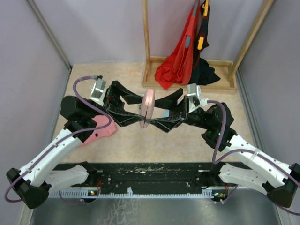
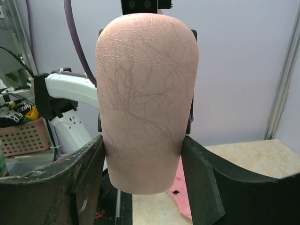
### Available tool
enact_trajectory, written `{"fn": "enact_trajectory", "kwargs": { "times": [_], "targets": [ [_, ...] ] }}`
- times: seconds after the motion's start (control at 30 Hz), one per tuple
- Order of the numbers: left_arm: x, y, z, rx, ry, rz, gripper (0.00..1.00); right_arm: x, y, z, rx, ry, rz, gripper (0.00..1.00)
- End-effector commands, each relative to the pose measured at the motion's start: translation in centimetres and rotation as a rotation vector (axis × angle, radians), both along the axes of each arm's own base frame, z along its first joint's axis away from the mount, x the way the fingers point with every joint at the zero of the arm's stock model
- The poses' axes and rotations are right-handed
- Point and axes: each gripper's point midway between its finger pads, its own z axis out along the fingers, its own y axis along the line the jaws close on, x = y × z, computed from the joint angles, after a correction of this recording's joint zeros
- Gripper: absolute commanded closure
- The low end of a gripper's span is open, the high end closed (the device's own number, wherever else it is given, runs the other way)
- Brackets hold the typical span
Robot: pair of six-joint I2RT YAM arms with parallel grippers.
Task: Organize the sunglasses
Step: Open the sunglasses case.
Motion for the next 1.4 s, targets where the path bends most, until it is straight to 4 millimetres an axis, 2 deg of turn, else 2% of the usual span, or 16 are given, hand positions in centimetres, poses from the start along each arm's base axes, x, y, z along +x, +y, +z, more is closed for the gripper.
{"fn": "enact_trajectory", "kwargs": {
  "times": [0.0,0.13,0.3,0.5,0.63,0.77,0.83,0.93,1.03,1.13,1.27,1.37],
  "targets": [
    [-0.3,0.7,2.3,-0.063,-0.061,0.029,1.0,-1.0,-0.8,3.0,0.063,-0.042,0.015,0.47],
    [1.1,0.7,2.4,-0.054,-0.053,0.114,1.0,0.7,-0.8,2.5,0.047,0.026,-0.063,0.52],
    [4.5,0.9,1.8,-0.01,-0.037,0.301,1.0,5.5,-1.8,1.3,0.029,0.179,-0.312,0.53],
    [9.8,2.0,0.3,0.071,-0.027,0.579,1.0,10.6,-3.9,-0.4,-0.007,0.335,-0.601,0.54],
    [12.6,2.8,-0.2,0.121,-0.024,0.72,1.0,12.6,-4.7,-0.9,-0.032,0.411,-0.72,0.52],
    [14.3,3.4,-0.2,0.148,-0.007,0.806,1.0,13.8,-4.9,-0.7,-0.06,0.441,-0.784,0.5],
    [15.1,3.8,-0.3,0.169,-0.003,0.85,1.0,14.2,-5.0,-0.7,-0.083,0.453,-0.811,0.46],
    [16.1,3.9,-1.2,0.212,0.008,0.888,1.0,14.4,-4.5,-0.9,-0.135,0.449,-0.813,0.31],
    [16.5,4.0,-2.0,0.238,0.008,0.905,1.0,13.6,-4.0,-0.8,-0.174,0.396,-0.76,0.22],
    [16.5,4.3,-3.0,0.269,-0.007,0.919,1.0,12.3,-4.6,-1.2,-0.209,0.345,-0.731,0.1],
    [16.4,4.5,-5.2,0.329,-0.052,0.916,1.0,10.6,-6.4,-2.9,-0.237,0.329,-0.719,0.07],
    [16.6,4.4,-8.7,0.43,-0.069,0.915,1.0,9.7,-7.9,-5.8,-0.272,0.361,-0.736,0.08]
  ]
}}
